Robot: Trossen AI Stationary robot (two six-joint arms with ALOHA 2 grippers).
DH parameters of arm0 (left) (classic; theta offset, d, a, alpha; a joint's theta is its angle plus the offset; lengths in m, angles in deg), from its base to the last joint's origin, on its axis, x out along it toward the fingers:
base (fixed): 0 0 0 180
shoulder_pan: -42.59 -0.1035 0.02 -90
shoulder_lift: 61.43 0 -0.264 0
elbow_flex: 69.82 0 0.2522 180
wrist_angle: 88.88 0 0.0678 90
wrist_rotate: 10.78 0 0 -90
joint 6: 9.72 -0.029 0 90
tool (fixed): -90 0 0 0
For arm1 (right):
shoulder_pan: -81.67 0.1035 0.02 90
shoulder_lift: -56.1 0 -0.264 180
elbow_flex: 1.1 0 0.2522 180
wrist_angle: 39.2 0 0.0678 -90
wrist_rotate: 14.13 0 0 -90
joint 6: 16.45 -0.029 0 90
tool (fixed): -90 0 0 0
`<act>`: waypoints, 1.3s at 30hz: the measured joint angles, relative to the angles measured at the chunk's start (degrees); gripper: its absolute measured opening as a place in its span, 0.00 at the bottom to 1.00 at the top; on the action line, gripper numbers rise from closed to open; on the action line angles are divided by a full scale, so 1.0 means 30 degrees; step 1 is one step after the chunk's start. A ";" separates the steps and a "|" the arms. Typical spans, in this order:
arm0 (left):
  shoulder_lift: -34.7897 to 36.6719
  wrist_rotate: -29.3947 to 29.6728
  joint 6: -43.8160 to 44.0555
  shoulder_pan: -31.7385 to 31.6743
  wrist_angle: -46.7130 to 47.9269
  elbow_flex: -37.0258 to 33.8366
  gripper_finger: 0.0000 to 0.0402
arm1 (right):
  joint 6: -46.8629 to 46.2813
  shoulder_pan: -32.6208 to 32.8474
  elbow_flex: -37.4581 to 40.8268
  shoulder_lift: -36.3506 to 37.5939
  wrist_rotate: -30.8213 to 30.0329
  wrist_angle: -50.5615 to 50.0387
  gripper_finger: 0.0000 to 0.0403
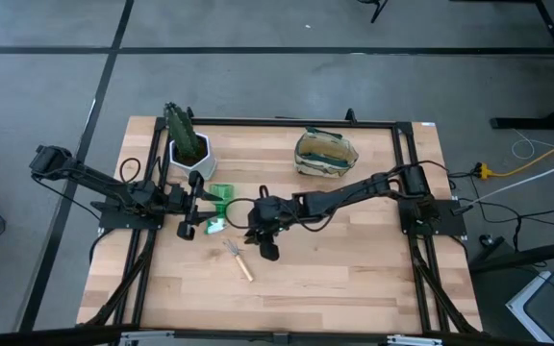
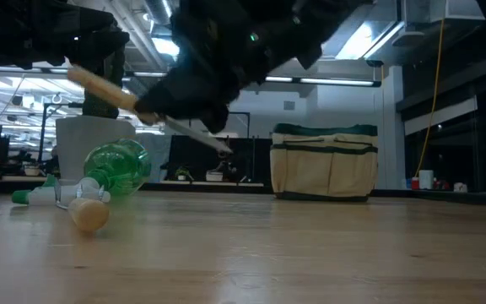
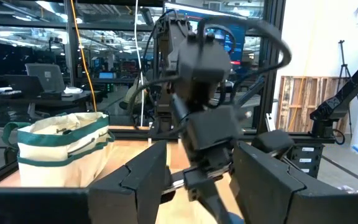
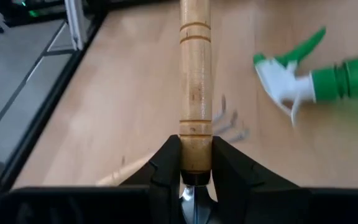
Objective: Pick & Place Garden tools in Gardening bag
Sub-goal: Put the brown trowel into the brown gardening bag
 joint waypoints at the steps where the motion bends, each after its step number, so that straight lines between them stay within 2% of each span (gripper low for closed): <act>1: -0.0006 0.0002 -0.0004 -0.0002 -0.0003 0.0006 0.45 | 0.0062 0.0046 -0.0225 0.0000 -0.0001 -0.0007 0.18; 4: -0.0003 -0.0001 -0.0002 -0.0006 -0.0007 0.0006 0.45 | 0.0591 0.0202 -0.0831 0.0005 -0.0113 0.0089 0.18; 11: -0.0006 -0.0002 -0.0004 0.0002 0.0000 0.0006 0.45 | 0.0925 0.0783 -0.0964 0.0007 -0.3195 0.1173 0.18; 21: -0.0006 -0.0004 -0.0002 -0.0006 -0.0005 0.0006 0.45 | 0.1792 0.1202 -0.0964 0.0003 -0.3373 0.2326 0.18; 30: -0.0006 -0.0001 -0.0004 -0.0006 -0.0006 0.0002 0.45 | 0.2499 0.1269 -0.0964 0.0007 -0.3293 0.2470 0.18; 34: -0.0006 0.0001 -0.0003 -0.0006 0.0000 0.0006 0.45 | 0.2499 0.1189 -0.0964 0.0000 -0.4051 0.2477 0.18; 39: -0.0006 0.0002 -0.0002 -0.0006 0.0000 0.0006 0.45 | 0.2840 0.0864 -0.0950 0.0194 -0.4025 0.2083 0.18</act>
